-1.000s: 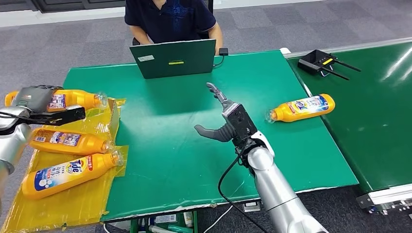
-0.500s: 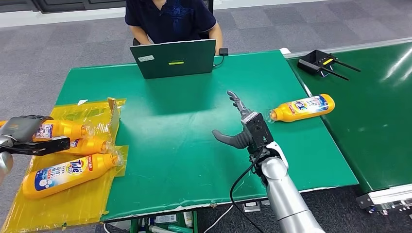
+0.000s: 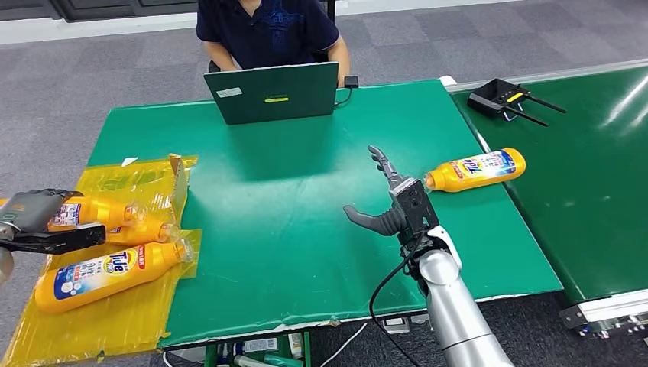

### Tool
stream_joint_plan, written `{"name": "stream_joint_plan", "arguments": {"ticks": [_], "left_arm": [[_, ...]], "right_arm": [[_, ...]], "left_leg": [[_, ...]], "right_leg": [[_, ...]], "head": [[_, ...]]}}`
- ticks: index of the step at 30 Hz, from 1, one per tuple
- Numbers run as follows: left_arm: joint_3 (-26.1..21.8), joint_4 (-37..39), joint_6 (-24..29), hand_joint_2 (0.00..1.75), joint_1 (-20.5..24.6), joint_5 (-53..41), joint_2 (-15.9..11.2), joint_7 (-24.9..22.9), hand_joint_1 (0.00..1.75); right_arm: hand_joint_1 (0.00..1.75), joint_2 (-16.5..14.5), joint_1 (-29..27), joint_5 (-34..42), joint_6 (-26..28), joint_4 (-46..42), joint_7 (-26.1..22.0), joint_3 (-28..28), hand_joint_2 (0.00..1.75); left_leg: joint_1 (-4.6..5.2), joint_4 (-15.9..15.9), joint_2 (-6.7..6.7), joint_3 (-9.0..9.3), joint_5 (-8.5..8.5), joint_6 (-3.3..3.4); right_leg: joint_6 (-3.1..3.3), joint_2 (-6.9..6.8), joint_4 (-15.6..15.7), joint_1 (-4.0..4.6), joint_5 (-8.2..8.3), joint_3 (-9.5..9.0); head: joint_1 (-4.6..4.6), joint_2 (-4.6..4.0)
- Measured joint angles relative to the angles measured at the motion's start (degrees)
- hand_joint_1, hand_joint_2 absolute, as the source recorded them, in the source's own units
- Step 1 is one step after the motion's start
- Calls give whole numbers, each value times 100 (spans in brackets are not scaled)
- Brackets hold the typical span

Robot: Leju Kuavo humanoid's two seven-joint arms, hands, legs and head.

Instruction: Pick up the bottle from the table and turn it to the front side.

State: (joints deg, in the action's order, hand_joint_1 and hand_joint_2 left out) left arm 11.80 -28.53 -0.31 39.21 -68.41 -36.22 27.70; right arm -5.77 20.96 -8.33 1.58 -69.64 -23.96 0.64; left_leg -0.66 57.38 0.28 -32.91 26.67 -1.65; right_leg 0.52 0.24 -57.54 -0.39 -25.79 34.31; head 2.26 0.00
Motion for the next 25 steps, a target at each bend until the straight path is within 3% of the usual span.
{"name": "stream_joint_plan", "arguments": {"ticks": [11, 20, 25], "left_arm": [[0, -621, 19, 175, -665, 547, -24, 111, 175], [-2, -2364, -1079, 175, -1549, 1365, -178, 32, 175], [-2, -3242, -1309, 175, -2007, 1560, -253, -36, 175]], "right_arm": [[0, 27, -8, -28, 54, 38, -38, -18, 175], [0, 28, 43, 61, 77, 186, -101, -18, 175], [0, 28, 103, 62, 78, 241, -104, -18, 175]], "left_leg": [[0, -3, -8, 21, -8, -1], [1, -3, -11, 21, -11, -4], [0, -2, -11, 13, -9, -4]], "right_leg": [[1, -15, -1, -1, 0, -25], [2, -12, -2, -2, 2, -27], [2, -12, -1, -1, 1, -18]], "head": [[1, 0], [1, 0], [1, -1]]}}
